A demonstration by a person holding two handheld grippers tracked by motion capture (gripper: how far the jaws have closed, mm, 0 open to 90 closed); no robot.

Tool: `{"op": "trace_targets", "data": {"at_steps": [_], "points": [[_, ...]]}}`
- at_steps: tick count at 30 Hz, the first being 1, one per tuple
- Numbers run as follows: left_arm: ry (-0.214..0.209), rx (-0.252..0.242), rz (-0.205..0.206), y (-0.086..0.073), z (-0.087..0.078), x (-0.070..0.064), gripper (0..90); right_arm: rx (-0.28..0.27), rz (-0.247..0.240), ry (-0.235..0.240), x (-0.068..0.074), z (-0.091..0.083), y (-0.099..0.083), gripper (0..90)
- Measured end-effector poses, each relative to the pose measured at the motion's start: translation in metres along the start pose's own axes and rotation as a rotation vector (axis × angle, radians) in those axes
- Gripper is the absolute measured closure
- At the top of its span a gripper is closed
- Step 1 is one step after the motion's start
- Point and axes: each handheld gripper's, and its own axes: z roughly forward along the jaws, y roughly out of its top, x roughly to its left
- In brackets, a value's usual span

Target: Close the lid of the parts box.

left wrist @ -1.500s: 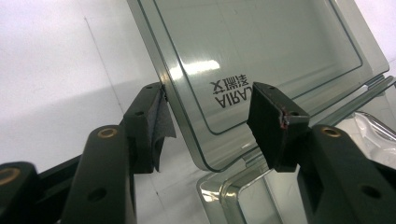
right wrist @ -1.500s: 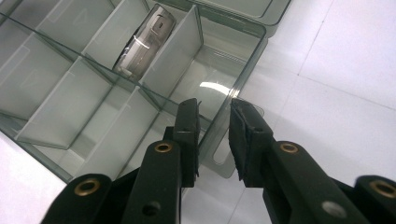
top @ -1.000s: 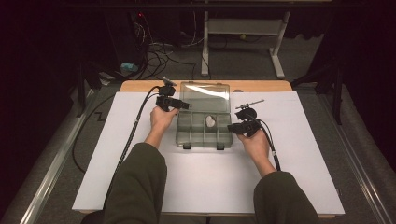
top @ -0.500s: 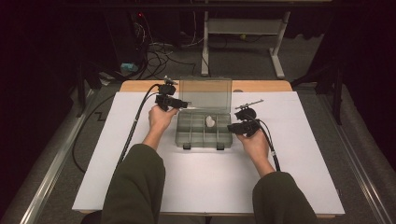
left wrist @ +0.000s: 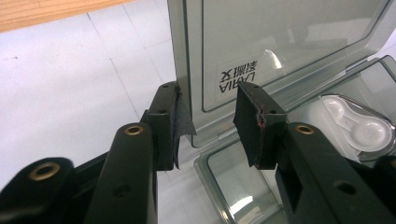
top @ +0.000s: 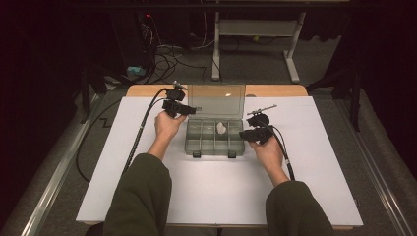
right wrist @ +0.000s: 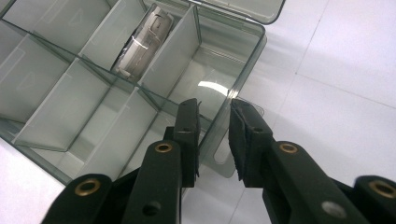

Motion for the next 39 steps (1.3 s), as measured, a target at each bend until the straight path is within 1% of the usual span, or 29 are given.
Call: {"op": "trace_targets", "data": {"at_steps": [6, 10, 14, 22, 25, 26, 28, 31, 34, 37, 39], "points": [[0.005, -0.006, 0.014, -0.001, -0.003, -0.002, 62.3, -0.001, 0.002, -0.002, 0.000, 0.000, 0.000, 73.7], [-0.001, -0.010, 0.019, -0.003, -0.004, -0.001, 63.1, 0.000, -0.001, -0.004, 0.001, 0.000, 0.000, 73.8], [-0.011, -0.030, 0.006, -0.006, -0.005, -0.001, 63.5, 0.001, 0.001, -0.002, 0.001, 0.000, 0.000, 73.8], [-0.006, -0.038, 0.015, -0.010, -0.009, -0.003, 63.9, 0.003, -0.002, -0.001, 0.000, 0.000, 0.001, 73.9], [-0.012, -0.049, 0.011, -0.012, -0.010, -0.004, 63.8, 0.004, 0.000, 0.001, 0.000, 0.000, 0.001, 73.9], [-0.013, -0.046, 0.013, -0.013, -0.010, -0.004, 63.8, 0.005, -0.003, 0.000, 0.000, 0.000, 0.001, 73.9], [-0.011, -0.052, 0.007, -0.014, -0.011, -0.004, 63.7, 0.005, -0.005, 0.001, 0.000, 0.000, 0.001, 73.9], [-0.009, -0.051, 0.012, -0.015, -0.011, -0.005, 63.7, 0.004, -0.009, -0.001, 0.000, 0.000, 0.001, 73.9], [-0.015, -0.057, 0.008, -0.015, -0.011, -0.005, 63.4, 0.004, -0.009, 0.000, 0.000, 0.000, 0.001, 73.9], [-0.021, -0.058, 0.015, -0.017, -0.012, -0.004, 62.6, 0.002, -0.012, -0.002, 0.000, 0.000, 0.001, 73.9], [-0.021, -0.068, 0.012, -0.019, -0.011, -0.004, 62.5, 0.002, -0.012, -0.003, 0.000, 0.000, 0.001, 73.9]]}}
